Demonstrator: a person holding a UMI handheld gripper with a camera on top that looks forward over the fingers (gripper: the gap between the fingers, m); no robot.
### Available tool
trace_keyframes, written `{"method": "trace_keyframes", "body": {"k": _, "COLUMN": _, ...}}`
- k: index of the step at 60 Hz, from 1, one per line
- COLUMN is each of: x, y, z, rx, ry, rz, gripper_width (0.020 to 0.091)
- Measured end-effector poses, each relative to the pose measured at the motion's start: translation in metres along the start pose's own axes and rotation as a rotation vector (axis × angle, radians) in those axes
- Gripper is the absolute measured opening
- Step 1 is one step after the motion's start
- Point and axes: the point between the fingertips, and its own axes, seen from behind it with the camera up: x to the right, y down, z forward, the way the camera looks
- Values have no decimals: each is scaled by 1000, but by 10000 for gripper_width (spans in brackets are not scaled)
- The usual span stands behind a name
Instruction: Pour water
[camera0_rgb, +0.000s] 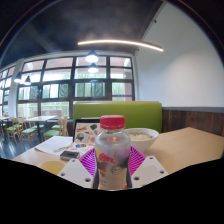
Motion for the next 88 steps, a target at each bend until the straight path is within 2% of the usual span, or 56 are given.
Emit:
{"method": "trace_keyframes", "body": {"k": 1, "x": -6, "y": 22, "z": 4, "rx": -6, "ry": -9, "rz": 25, "gripper_width": 367}}
{"method": "trace_keyframes", "body": {"k": 2, "x": -5, "y": 24, "z": 4, "rx": -13, "ry": -12, "rz": 29, "gripper_width": 368}}
{"method": "trace_keyframes", "body": {"k": 4, "x": 3, "y": 7, "z": 1, "rx": -21, "ry": -9, "rz": 23, "gripper_width": 369}}
{"method": "trace_keyframes", "body": {"k": 7, "x": 10, "y": 6, "z": 2, "rx": -27, "ry": -2, "rz": 11, "gripper_width": 368}}
{"method": "trace_keyframes", "body": {"k": 14, "x": 9, "y": 22, "z": -1, "rx": -84, "ry": -31, "rz": 19, "gripper_width": 383}}
{"method": "trace_keyframes", "body": {"k": 22, "x": 6, "y": 23, "z": -1, "rx": -60, "ry": -41, "rz": -25, "gripper_width": 388}}
{"method": "trace_keyframes", "body": {"k": 33, "x": 6, "y": 18, "z": -7, "rx": -31, "ry": -66, "rz": -8, "gripper_width": 444}}
{"method": "trace_keyframes", "body": {"k": 40, "x": 9, "y": 17, "z": -9, "rx": -41, "ry": -67, "rz": -9, "gripper_width": 544}}
{"method": "trace_keyframes", "body": {"k": 42, "x": 12, "y": 20, "z": -8, "rx": -60, "ry": -50, "rz": -12, "gripper_width": 627}}
{"method": "trace_keyframes", "body": {"k": 45, "x": 10, "y": 22, "z": -12, "rx": -82, "ry": -44, "rz": -22, "gripper_width": 819}}
{"method": "trace_keyframes", "body": {"k": 46, "x": 13, "y": 20, "z": -19, "rx": -78, "ry": -46, "rz": -24, "gripper_width": 853}}
{"method": "trace_keyframes", "body": {"k": 50, "x": 12, "y": 10, "z": -32, "rx": -57, "ry": -39, "rz": -32, "gripper_width": 821}}
{"method": "trace_keyframes", "body": {"k": 57, "x": 14, "y": -7, "z": -67, "rx": -50, "ry": -9, "rz": -43, "gripper_width": 823}}
{"method": "trace_keyframes", "body": {"k": 74, "x": -20, "y": -54, "z": -224, "rx": -15, "ry": 13, "rz": -51, "gripper_width": 823}}
{"method": "trace_keyframes", "body": {"k": 81, "x": -30, "y": -53, "z": -286, "rx": -10, "ry": 10, "rz": -14, "gripper_width": 822}}
{"method": "trace_keyframes", "body": {"k": 88, "x": -36, "y": -47, "z": -320, "rx": -9, "ry": 1, "rz": 16, "gripper_width": 824}}
